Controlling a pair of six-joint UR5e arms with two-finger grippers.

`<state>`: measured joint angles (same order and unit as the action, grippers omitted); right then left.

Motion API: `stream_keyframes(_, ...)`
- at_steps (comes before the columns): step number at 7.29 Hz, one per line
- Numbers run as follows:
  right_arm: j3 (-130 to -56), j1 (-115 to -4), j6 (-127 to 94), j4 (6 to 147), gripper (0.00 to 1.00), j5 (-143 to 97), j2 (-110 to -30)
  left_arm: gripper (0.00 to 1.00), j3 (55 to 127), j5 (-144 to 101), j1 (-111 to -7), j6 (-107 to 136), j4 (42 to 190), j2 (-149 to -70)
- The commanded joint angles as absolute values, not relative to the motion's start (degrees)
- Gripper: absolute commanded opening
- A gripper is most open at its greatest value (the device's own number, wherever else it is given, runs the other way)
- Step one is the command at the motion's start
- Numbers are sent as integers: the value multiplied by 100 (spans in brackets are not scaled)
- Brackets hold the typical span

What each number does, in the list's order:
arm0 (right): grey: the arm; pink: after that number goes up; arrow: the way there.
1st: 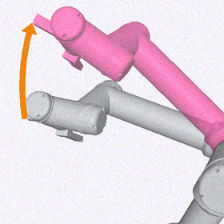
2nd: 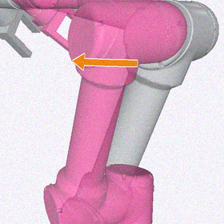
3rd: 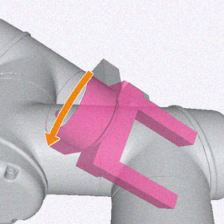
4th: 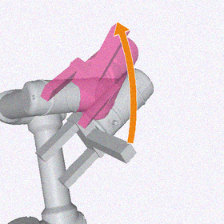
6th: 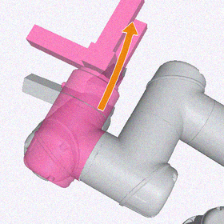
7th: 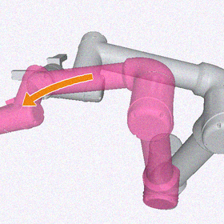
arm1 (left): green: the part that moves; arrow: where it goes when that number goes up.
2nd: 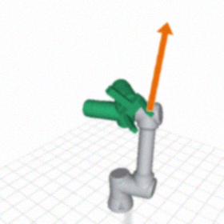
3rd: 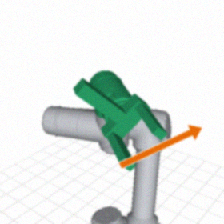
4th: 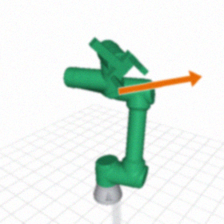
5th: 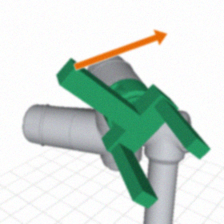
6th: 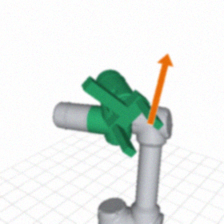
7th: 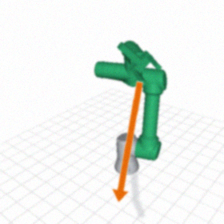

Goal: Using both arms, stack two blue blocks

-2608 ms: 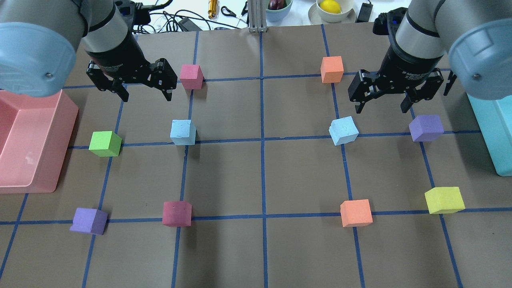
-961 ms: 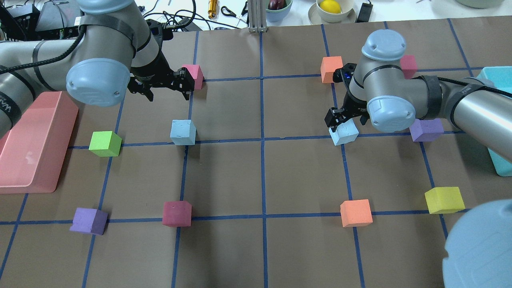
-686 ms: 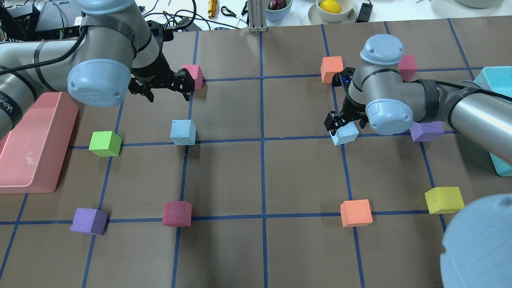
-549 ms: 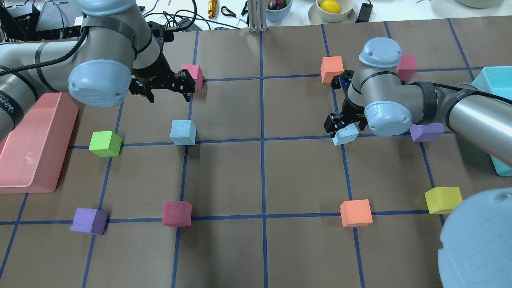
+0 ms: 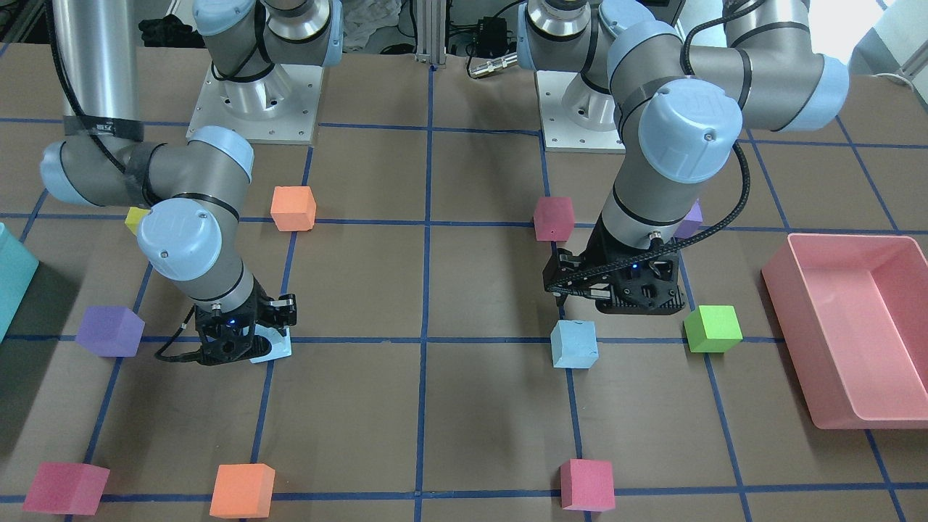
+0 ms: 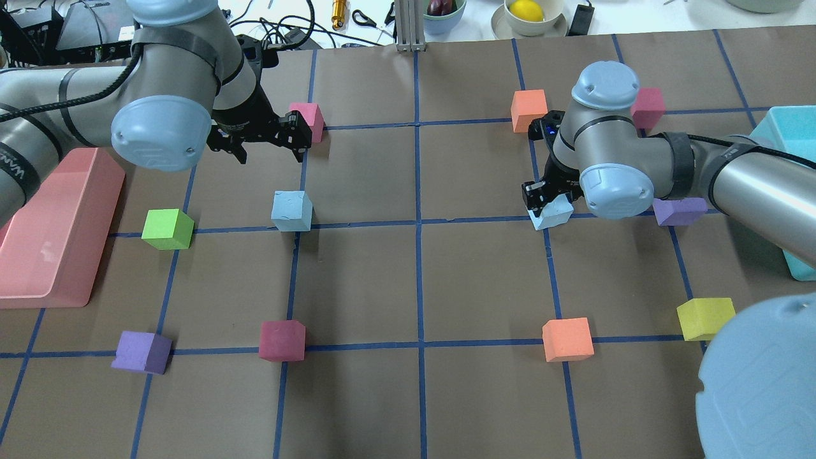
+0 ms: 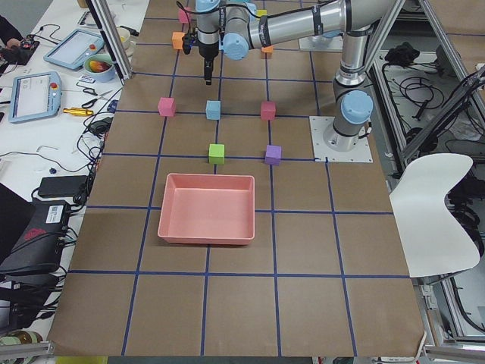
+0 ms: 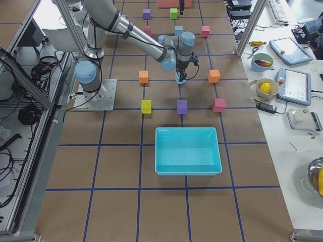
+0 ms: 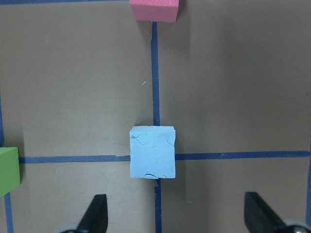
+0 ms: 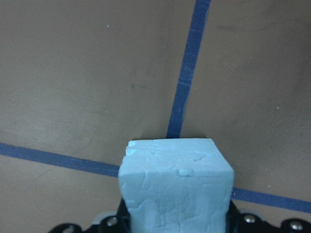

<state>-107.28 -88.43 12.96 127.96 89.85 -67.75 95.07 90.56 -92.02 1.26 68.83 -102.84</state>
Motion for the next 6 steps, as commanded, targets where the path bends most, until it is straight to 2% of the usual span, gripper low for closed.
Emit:
stream_keyframes(1, -10714, -8964, 289, 12718, 0, 8800, -6942, 100, 9545, 9062, -9202, 141, 6882, -10353)
stream_keyframes(3, -10810, -9629, -934, 12290, 0, 8394, -7433, 100, 9964, 9044, -9246, 158, 6717, -10511)
stream_keyframes(5, -11073, -10525, -2244, 12374, 0, 8350, -7497, 100, 10457, 9026, -9211, 115, 5576, -10652)
stream_keyframes(6, -11135, -10886, -2581, 12462, 0, 8358, -7497, 100, 10476, 9026, -9211, 132, 5555, -10748)
